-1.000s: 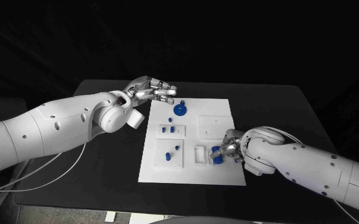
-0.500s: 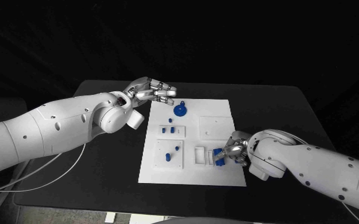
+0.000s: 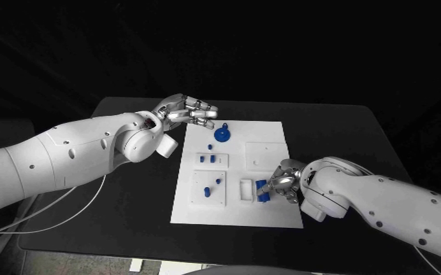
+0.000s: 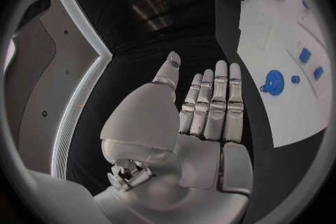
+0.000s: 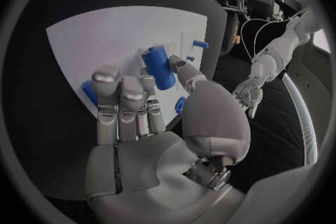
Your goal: Assemble the parts on the task board
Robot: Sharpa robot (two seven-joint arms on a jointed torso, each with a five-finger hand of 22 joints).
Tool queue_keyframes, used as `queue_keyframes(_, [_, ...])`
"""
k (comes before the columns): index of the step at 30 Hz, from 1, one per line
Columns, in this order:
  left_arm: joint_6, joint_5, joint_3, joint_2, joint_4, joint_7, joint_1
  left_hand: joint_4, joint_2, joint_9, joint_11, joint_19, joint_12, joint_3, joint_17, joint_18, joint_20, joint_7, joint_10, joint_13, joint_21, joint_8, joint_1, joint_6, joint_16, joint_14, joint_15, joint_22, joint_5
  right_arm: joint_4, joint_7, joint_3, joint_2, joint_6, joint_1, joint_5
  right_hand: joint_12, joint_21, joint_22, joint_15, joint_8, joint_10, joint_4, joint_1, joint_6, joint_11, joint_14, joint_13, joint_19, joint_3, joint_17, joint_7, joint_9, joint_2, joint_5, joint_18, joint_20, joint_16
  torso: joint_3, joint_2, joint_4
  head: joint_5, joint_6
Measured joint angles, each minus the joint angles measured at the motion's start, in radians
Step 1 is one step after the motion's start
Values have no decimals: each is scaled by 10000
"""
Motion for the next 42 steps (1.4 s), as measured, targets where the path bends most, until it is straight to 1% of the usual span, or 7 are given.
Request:
queue_keyframes(9, [40, -11, -2, 26, -20, -12, 0, -1, 0, 0, 0, 0, 0, 1, -1, 0, 0, 0, 0, 0, 2, 0, 0, 0, 0, 0, 0, -1, 0, -63, -40, 3, 334, -18, 26, 108, 0, 17, 0, 1, 15, 1, 97, 79, 0, -1, 0, 37, 0, -99, 19, -1, 3, -1, 0, -2, 0, -1, -10, 4, -4, 15, -14])
queue_keyframes(12, [58, -14, -2, 35, -24, -17, -1, -1, -3, 0, 37, 0, 0, 1, -1, 0, 0, 0, -37, 0, 1, 0, -3, 0, 0, 0, 0, -50, 0, -173, -65, 3, 453, -6, 37, 99, -1, 56, 0, 1, 34, 2, 167, 79, 0, -1, 0, 48, 0, -170, 29, -1, 5, -1, -13, -2, 0, -1, -10, 4, -2, 18, -21])
queue_keyframes(21, [101, -28, -4, 48, -32, -38, -1, -1, -41, 0, 37, 0, 0, 1, -2, 1, 0, 0, -37, 0, 1, 0, -41, 0, 0, 0, 0, -60, 0, -433, -103, -4, 805, 78, 65, -14, -1, 56, 0, 1, 60, 72, 347, 65, 23, -33, -1, 67, 0, -354, 39, -24, 15, 37, -100, -5, 1, -1, -2, 5, 2, 43, -34])
queue_keyframes(23, [108, -31, -4, 52, -33, -42, -1, 26, -40, 0, 36, 0, 0, 29, -2, 0, 0, 36, -37, 0, 44, 0, -41, -36, 0, -37, -37, -92, 0, -480, -105, -8, 862, 103, 67, -47, -1, 56, 0, 1, 61, 88, 398, 48, 28, -20, 0, 70, 0, -406, 45, -29, 19, 54, -186, -5, 1, -1, -2, 5, 1, 46, -35])
queue_keyframes(34, [152, -42, -4, 65, -39, -66, -1, 26, -40, 0, 36, 0, 0, 29, -3, 0, 0, 36, -37, 0, 45, 0, -40, -36, 0, -73, -1, -115, 0, -815, -92, -32, 1079, 327, 101, -229, -81, 56, 8, 2, 90, 129, 937, 45, 48, -55, -1, 69, 0, -584, 44, -48, 43, 57, -1027, -6, 1, -2, 3, 9, 0, 76, -56])
queue_keyframes(38, [162, -44, -4, 68, -41, -74, -1, 26, -40, 0, 36, 0, 0, 29, 1, 1, 0, 36, -37, 0, 45, 0, -40, -36, 0, -73, -1, -135, 0, -837, -90, -54, 1119, 371, 100, -304, -81, 56, 7, 2, 113, 144, 1286, 2, 49, -69, 0, 50, 0, -687, 43, -49, 39, 33, -1852, -7, 1, -2, 7, 12, -4, 87, -59])
queue_keyframes(42, [169, -47, -4, 74, -42, -82, -1, 26, -40, 0, 36, 0, 0, 29, 5, 0, 0, 36, -36, 0, 45, 0, -40, -35, 0, -73, -1, -135, 0, -857, -98, -62, 1138, 404, 98, -384, -81, 56, 7, 2, 137, 159, 1627, 18, 13, -85, -1, 33, 0, -721, 43, -13, 73, -145, -2317, -7, 1, -2, 9, 12, -6, 89, -60])
